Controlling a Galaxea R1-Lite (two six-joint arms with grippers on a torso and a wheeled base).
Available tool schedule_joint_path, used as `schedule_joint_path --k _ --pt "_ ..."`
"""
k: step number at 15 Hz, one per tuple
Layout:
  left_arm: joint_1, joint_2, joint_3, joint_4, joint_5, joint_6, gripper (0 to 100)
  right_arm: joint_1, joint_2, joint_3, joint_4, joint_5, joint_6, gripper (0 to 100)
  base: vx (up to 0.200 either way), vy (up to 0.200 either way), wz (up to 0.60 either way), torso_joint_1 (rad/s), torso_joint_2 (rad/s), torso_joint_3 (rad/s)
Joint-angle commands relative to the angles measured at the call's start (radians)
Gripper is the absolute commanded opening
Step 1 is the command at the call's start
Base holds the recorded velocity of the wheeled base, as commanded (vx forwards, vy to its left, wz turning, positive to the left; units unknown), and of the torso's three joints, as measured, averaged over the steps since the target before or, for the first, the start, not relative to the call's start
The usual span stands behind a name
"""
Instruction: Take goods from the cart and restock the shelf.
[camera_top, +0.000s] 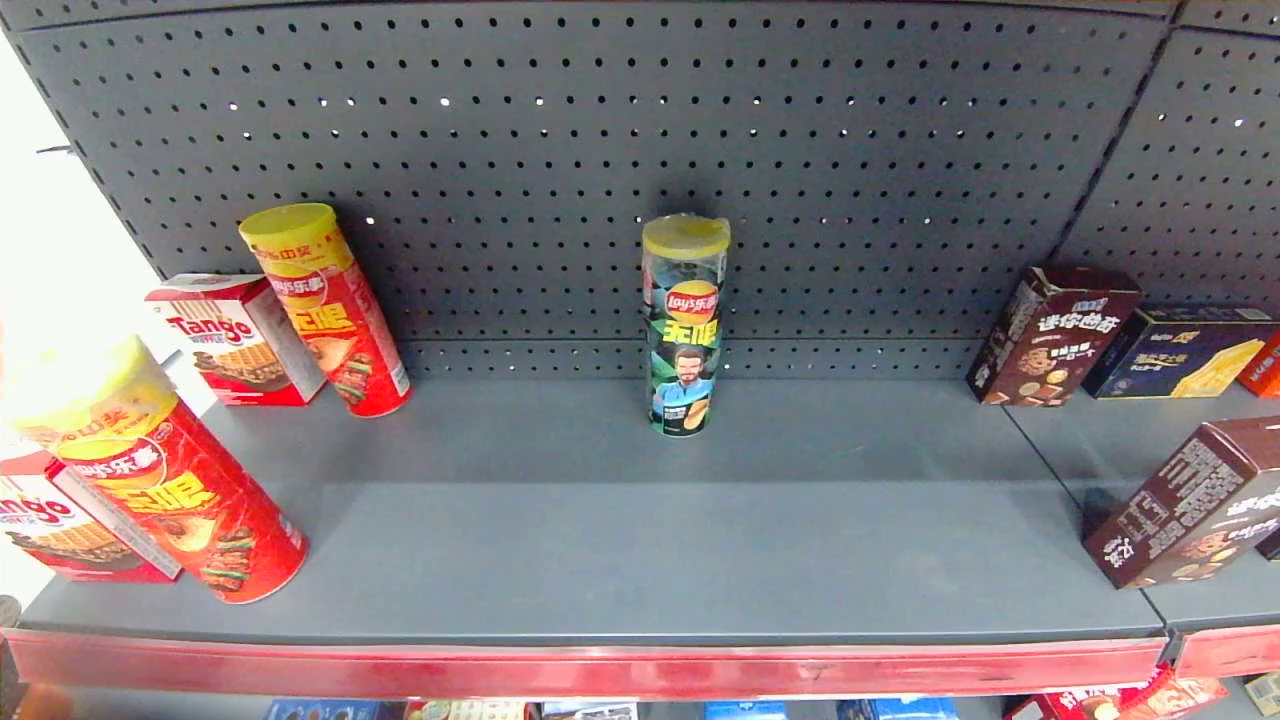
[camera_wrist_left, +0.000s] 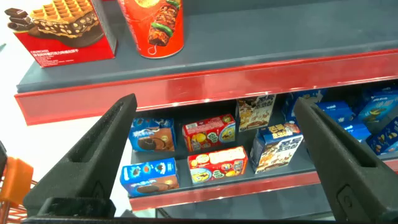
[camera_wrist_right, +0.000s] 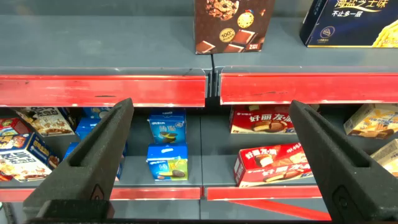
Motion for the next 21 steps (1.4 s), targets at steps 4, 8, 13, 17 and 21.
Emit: schedule_joint_path --k 4,8,13,17,21 --pt "0.0 0.0 0.0 0.0 0.0 0.001 100 0.0 0.001 0.0 0.0 0.0 -0.002 100 0.0 0.0 0.0 0.0 0.0 0.0" --pt "0.0 0.0 0.0 0.0 0.0 -0.001 100 0.0 0.001 0.0 0.0 0.0 0.0 100 0.0 0.0 0.0 0.0 0.0 0.0" --pt "0.0 0.0 0.0 0.0 0.0 -0.001 100 0.0 0.001 0.0 0.0 0.0 -0.002 100 0.0 0.0 0.6 0.003 0.0 0.0" --pt "0.0 0.0 0.0 0.0 0.0 -0.001 100 0.0 0.001 0.0 0.0 0.0 -0.002 100 0.0 0.0 0.6 0.005 0.01 0.002" --pt "0.0 0.0 0.0 0.0 0.0 -0.001 100 0.0 0.001 0.0 0.0 0.0 -0.002 100 0.0 0.0 0.15 0.001 0.0 0.001"
